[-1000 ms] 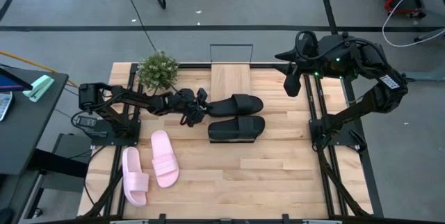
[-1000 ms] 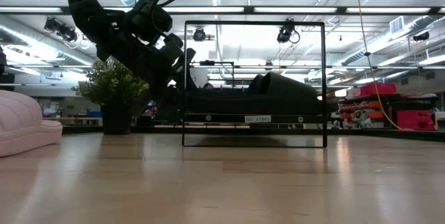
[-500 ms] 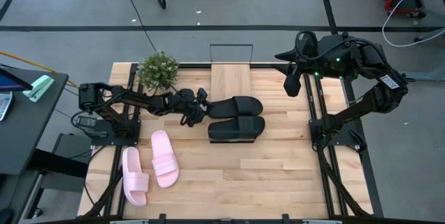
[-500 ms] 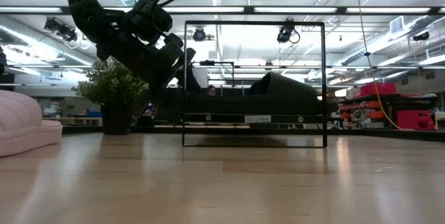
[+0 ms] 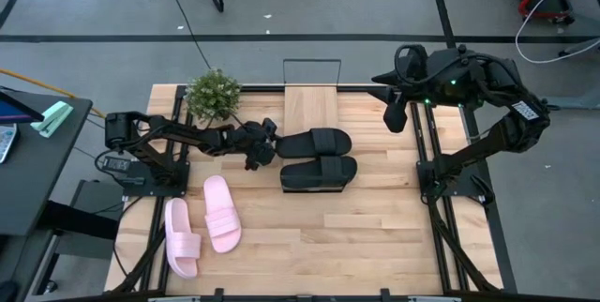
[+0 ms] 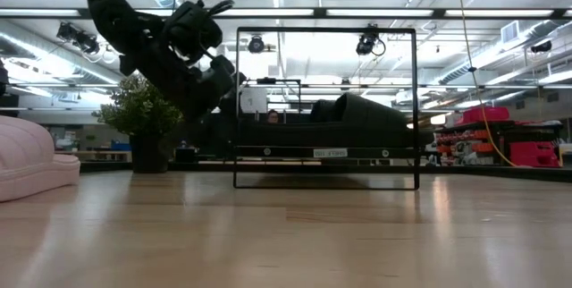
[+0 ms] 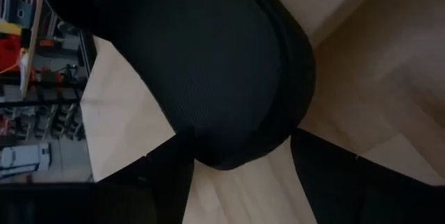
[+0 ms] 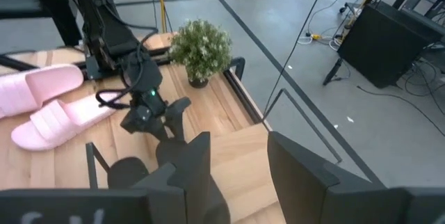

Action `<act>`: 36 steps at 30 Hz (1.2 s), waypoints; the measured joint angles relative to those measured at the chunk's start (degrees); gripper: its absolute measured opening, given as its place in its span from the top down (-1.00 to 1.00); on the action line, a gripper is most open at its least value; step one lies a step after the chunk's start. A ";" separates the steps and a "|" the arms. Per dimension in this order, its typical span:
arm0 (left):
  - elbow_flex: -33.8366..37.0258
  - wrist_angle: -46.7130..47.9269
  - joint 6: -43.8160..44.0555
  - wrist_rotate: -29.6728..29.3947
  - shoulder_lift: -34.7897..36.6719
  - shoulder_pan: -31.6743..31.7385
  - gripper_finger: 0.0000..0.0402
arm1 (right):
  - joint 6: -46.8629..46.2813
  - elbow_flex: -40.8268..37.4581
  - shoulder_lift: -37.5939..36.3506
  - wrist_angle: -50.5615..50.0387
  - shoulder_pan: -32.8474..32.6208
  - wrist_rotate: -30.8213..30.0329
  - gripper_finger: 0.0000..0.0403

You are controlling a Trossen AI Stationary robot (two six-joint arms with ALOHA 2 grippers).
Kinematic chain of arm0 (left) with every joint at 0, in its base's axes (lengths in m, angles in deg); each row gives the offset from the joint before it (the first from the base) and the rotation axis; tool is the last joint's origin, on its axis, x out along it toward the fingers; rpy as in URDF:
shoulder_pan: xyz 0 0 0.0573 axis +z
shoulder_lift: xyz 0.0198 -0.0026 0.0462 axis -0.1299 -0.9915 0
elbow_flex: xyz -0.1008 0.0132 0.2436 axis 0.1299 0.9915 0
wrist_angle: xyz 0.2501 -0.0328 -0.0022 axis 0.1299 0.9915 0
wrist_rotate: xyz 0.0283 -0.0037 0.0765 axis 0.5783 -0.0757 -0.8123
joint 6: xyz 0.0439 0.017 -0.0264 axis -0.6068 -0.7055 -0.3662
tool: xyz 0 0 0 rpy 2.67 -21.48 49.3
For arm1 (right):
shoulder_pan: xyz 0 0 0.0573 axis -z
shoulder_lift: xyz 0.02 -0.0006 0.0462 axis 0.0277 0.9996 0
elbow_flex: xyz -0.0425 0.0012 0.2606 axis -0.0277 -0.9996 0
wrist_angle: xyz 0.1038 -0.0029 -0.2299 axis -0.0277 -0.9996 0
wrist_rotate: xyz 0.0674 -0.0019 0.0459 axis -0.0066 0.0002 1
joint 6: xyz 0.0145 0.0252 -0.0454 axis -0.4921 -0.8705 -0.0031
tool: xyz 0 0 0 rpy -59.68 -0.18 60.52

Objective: Pick and place slides into the shelf
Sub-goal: Put the black slipper on the shelf, then put the right pink slipper on the shelf

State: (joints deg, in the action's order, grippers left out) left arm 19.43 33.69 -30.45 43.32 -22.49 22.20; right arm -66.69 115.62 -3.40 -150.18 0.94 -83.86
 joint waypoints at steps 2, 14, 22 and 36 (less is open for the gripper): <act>0.04 -0.29 -0.02 -1.33 0.39 -0.44 -0.17 | 0.01 -0.01 0.00 -0.48 0.00 0.00 0.26; -5.11 -3.50 -3.87 -1.51 0.66 -1.83 -0.13 | 2.02 -0.01 0.00 -0.41 0.00 -0.04 0.26; -5.46 0.77 0.68 2.31 0.66 -1.83 -0.17 | 2.57 -0.01 -0.02 -0.75 0.00 1.86 0.26; -5.46 6.61 1.81 0.89 0.66 -0.39 -0.44 | 3.02 -0.01 -0.02 -0.82 -0.02 2.36 0.25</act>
State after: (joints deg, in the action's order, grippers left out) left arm 13.97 40.30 -28.64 44.22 -21.84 21.81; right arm -63.67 115.61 -3.42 -151.00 0.92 -81.50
